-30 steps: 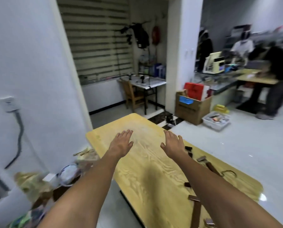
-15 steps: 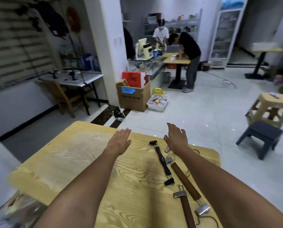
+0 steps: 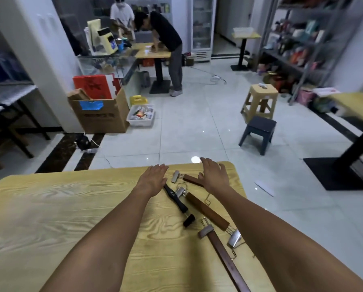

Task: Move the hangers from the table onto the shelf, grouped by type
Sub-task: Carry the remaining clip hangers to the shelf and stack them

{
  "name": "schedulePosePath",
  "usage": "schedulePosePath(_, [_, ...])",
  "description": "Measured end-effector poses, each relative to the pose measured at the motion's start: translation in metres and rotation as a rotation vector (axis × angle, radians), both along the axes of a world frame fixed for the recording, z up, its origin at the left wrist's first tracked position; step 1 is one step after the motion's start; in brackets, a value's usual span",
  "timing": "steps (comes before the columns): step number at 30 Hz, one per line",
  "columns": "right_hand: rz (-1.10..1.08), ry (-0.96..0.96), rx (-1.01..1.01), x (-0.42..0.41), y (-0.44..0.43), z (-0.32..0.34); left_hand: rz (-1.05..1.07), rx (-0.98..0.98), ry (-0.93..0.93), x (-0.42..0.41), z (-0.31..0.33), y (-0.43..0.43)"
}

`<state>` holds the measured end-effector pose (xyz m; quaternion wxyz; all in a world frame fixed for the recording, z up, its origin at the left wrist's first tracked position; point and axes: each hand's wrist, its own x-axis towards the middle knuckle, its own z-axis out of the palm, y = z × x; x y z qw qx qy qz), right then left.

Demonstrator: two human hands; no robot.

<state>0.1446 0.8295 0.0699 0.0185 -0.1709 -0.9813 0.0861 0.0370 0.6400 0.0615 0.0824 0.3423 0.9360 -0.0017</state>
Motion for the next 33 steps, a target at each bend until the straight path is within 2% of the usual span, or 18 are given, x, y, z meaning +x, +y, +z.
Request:
schedulePosePath(11, [-0.054, -0.059, -0.094, -0.007, -0.009, -0.085, -0.031, -0.126, -0.079, -0.013, -0.100, 0.025])
schedulePosePath(18, [-0.052, -0.153, -0.095, 0.016, -0.006, -0.139, -0.053, -0.255, -0.128, -0.038, -0.141, 0.038])
schedulePosePath(26, [-0.105, -0.149, -0.089, 0.040, 0.010, -0.147, -0.152, -0.386, 0.035, -0.028, -0.159, 0.035])
schedulePosePath(33, [-0.098, -0.151, -0.055, 0.058, 0.008, -0.140, -0.171, -0.355, 0.004, 0.004, -0.159, 0.002])
